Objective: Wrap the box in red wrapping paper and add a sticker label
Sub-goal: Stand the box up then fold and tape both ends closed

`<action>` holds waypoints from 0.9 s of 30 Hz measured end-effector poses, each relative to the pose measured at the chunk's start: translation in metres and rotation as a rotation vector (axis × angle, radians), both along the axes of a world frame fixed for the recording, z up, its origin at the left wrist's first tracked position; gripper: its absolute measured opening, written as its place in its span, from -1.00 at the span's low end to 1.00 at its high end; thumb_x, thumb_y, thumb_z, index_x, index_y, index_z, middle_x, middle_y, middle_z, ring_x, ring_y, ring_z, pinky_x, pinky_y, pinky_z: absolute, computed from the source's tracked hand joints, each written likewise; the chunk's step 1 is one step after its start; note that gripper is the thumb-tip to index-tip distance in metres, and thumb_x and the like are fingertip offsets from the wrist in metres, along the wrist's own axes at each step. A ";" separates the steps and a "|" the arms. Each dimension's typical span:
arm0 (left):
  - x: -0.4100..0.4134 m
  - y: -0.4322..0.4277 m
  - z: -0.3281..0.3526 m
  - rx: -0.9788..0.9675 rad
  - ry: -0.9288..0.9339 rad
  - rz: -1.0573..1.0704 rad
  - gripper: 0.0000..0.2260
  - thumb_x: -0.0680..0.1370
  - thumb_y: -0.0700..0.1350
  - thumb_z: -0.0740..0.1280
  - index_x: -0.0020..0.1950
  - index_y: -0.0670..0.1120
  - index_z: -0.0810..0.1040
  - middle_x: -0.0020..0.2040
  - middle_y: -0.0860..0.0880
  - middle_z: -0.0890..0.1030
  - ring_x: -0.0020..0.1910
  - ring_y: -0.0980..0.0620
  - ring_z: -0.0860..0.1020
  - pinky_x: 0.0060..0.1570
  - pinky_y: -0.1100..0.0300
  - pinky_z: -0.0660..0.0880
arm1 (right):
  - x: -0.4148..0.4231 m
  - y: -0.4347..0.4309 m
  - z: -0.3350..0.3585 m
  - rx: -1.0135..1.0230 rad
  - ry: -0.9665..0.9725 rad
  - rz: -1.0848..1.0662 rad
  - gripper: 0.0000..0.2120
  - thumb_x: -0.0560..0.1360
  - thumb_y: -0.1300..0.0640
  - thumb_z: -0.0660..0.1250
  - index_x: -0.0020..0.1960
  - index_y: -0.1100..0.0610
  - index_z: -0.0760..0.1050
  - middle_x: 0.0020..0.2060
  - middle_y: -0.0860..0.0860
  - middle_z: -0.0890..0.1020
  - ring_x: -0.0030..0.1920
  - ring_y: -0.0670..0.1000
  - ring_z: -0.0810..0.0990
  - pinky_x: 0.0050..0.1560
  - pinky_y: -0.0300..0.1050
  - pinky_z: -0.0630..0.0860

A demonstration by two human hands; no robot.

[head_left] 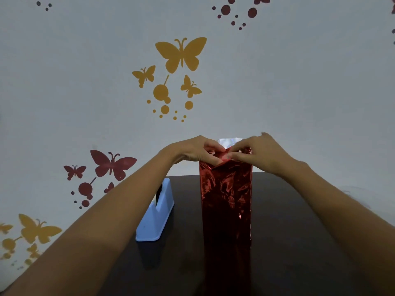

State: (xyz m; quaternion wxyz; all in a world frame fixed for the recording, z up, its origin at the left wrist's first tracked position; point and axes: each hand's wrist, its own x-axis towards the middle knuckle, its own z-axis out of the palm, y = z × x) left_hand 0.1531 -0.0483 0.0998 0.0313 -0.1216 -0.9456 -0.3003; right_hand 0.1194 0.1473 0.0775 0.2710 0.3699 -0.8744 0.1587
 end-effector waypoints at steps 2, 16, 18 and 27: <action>-0.001 -0.001 0.000 -0.017 0.002 0.005 -0.56 0.47 -0.07 0.43 0.35 -0.02 0.49 0.29 0.05 0.50 0.30 0.09 0.41 0.28 0.20 0.30 | 0.002 0.018 -0.023 -0.170 0.046 0.054 -0.69 0.46 -0.21 0.27 0.02 -0.05 0.62 0.05 -0.14 0.64 0.05 -0.11 0.55 0.41 0.03 0.12; 0.004 0.004 0.000 0.037 -0.017 0.049 -0.37 0.38 -0.07 0.52 0.35 -0.03 0.29 0.23 0.08 0.50 0.28 0.05 0.40 0.19 0.18 0.29 | -0.007 -0.032 0.022 -0.118 -0.099 0.190 -0.45 0.39 -0.18 0.40 0.32 -0.06 0.39 0.22 -0.16 0.55 0.23 -0.10 0.51 0.47 0.09 -0.05; 0.003 0.001 -0.002 0.081 -0.043 0.065 -0.35 0.39 -0.08 0.52 0.35 -0.02 0.22 0.22 0.09 0.53 0.25 0.03 0.42 0.15 0.17 0.28 | -0.016 -0.023 0.015 -0.076 -0.171 0.126 -0.37 0.33 -0.26 0.40 0.34 -0.11 0.37 0.28 -0.16 0.50 0.29 -0.09 0.45 0.45 0.14 -0.01; -0.002 0.000 -0.007 0.085 -0.032 0.051 -0.41 0.43 -0.08 0.47 0.36 -0.01 0.23 0.33 0.05 0.48 0.26 0.01 0.42 0.22 0.16 0.31 | -0.016 -0.006 0.001 -0.113 -0.683 0.291 -0.60 0.49 -0.01 0.34 0.32 -0.06 0.45 0.10 -0.22 0.51 0.09 -0.27 0.46 -0.02 -0.49 0.36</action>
